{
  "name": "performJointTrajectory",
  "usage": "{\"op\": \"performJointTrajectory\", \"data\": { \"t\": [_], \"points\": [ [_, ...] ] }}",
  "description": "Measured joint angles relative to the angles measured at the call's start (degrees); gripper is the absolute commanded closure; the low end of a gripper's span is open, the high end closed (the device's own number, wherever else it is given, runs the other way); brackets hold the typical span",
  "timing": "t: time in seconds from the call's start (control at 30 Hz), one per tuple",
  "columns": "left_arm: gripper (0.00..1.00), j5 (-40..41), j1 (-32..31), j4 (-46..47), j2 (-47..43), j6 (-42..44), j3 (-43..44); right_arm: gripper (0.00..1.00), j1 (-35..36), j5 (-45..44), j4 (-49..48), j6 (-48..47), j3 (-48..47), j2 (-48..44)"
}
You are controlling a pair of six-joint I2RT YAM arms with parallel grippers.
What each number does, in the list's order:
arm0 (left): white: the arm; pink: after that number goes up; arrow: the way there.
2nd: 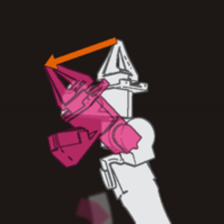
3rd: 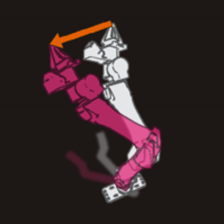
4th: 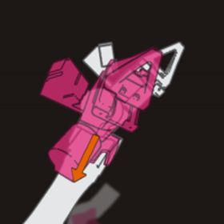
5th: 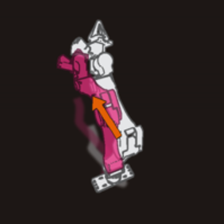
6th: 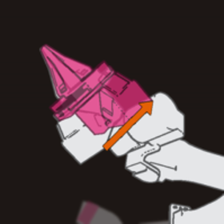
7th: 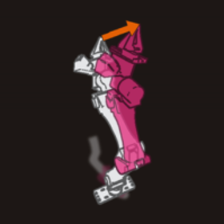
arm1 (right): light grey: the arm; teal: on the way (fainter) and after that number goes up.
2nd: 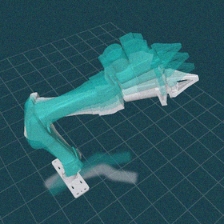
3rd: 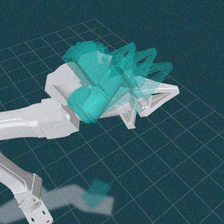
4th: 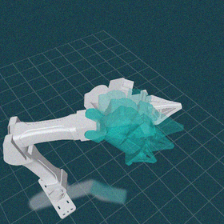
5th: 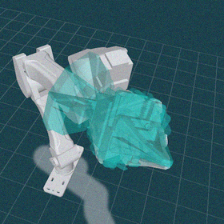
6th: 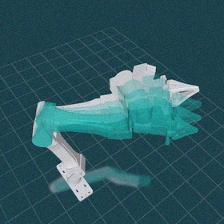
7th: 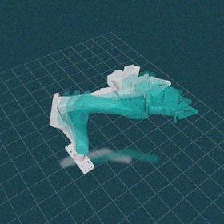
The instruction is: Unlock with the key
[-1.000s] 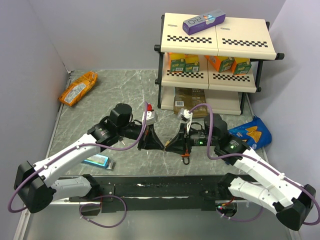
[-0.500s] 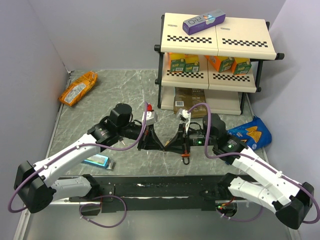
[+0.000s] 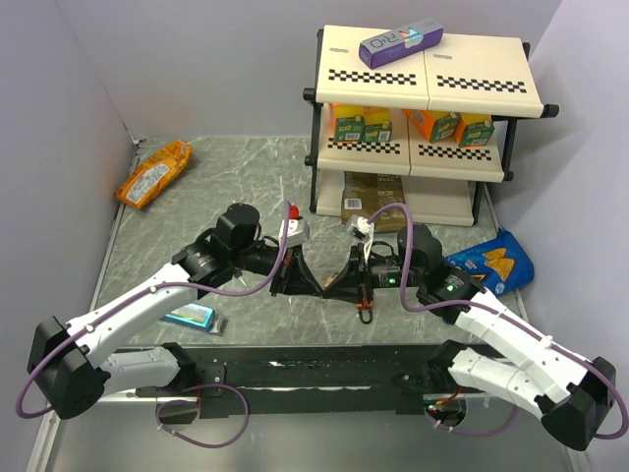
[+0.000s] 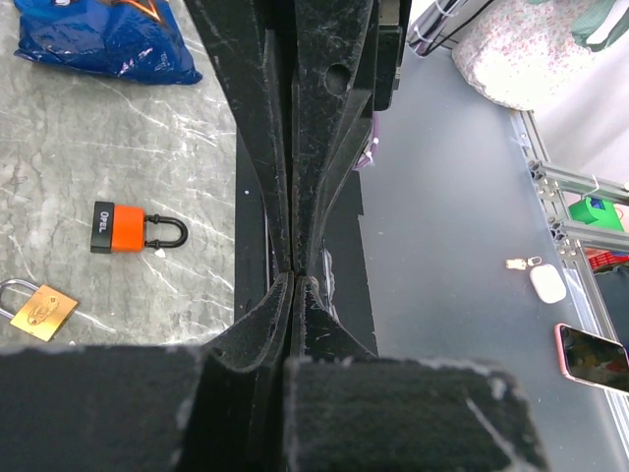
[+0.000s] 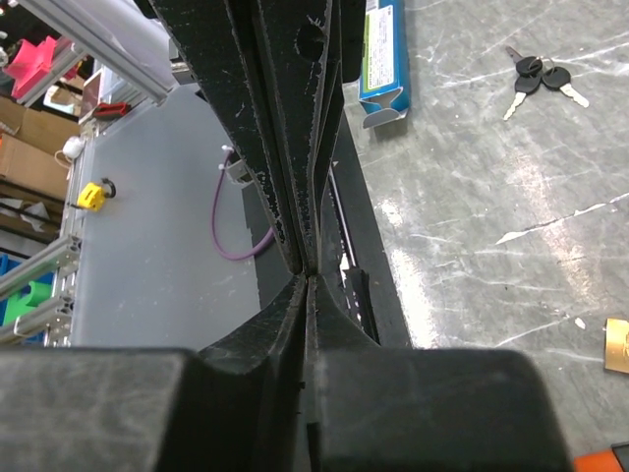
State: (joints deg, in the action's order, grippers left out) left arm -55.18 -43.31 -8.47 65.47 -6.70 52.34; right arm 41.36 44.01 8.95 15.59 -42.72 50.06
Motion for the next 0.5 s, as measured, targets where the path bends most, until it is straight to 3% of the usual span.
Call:
{"op": "performJointTrajectory", "data": {
  "t": [0.33, 0.43, 0.47, 0.5],
  "points": [
    [0.99, 0.31, 0.04, -0.46, 0.00, -0.07, -0.37, 1.00, 0.00, 0.70, -3.04, 1.33, 1.97, 0.09],
    [0.82, 0.87, 0.24, -0.55, 0.00, -0.28, -0.59, 1.00, 0.00, 0.02, -4.35, 2.19, 2.99, -0.26],
    [0.65, 1.07, 0.35, -0.44, 0.00, -0.44, -0.59, 1.00, 0.00, -0.50, -5.16, 2.51, 3.48, -0.59],
    [0.57, 1.20, 0.50, -0.13, -0.02, -0.76, -0.59, 1.00, 0.00, -1.27, -6.03, 2.86, 4.24, -1.16]
  ]
}}
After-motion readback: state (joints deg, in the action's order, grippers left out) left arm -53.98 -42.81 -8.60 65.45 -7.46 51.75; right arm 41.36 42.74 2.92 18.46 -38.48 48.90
